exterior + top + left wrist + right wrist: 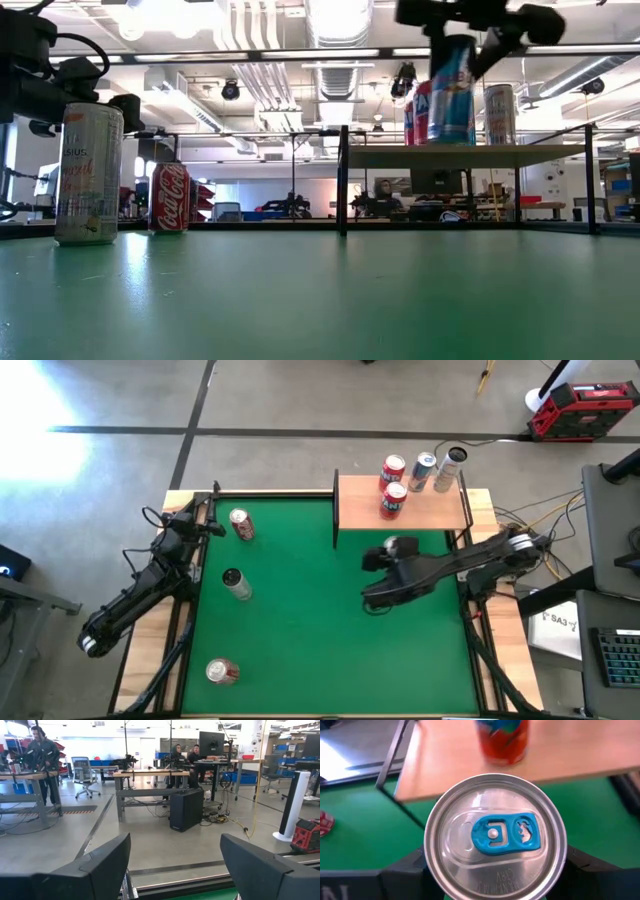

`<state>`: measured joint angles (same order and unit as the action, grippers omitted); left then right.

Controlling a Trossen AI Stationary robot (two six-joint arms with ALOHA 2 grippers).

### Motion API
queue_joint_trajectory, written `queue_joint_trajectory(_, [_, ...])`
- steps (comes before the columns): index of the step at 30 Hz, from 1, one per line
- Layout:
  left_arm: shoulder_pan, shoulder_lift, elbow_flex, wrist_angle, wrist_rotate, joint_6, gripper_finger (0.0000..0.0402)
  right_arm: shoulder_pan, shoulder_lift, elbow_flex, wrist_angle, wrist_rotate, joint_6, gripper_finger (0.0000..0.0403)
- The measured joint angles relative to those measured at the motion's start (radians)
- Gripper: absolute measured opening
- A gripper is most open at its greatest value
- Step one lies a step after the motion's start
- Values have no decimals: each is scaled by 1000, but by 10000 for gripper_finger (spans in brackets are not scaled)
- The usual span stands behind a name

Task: Place canned beverage on shelf
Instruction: Put the blue soda can on the shelf aligned with the other blue soda can

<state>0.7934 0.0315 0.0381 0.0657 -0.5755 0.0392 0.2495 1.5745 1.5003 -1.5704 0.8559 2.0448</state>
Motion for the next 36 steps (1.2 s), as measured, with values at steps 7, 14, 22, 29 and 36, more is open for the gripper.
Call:
queue_joint_trajectory(7, [0, 0, 0, 0, 0, 0, 293, -76, -177, -144, -1, 2, -9, 223])
queue_joint_trajectory(14, [0, 0, 0, 0, 0, 0, 293, -195, -331, -229, -2, 1, -53, 223])
queue_joint_trajectory(22, [0, 0, 0, 0, 0, 0, 293, -335, -370, -192, 4, 0, -235, 234])
queue_joint_trajectory(29, [0, 0, 0, 0, 0, 0, 293, -417, -364, -178, 68, 4, -289, 229])
queue_joint_trajectory(36, [0, 0, 0, 0, 0, 0, 293, -499, -363, -178, 176, -14, -459, 231])
